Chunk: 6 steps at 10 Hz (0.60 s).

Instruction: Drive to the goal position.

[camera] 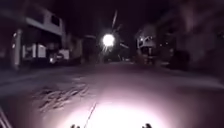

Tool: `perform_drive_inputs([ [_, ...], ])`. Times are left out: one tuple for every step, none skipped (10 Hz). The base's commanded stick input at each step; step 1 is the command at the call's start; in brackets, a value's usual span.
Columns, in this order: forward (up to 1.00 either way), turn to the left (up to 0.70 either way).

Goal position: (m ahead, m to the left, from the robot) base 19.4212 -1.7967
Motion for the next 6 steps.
perform_drive_inputs([
  [0.85, 0.00],
  [0.85, -0.01],
  [0.85, -0.12],
  [0.85, -0.28],
  [0.85, -0.34],
  [0.85, -0.34],
])
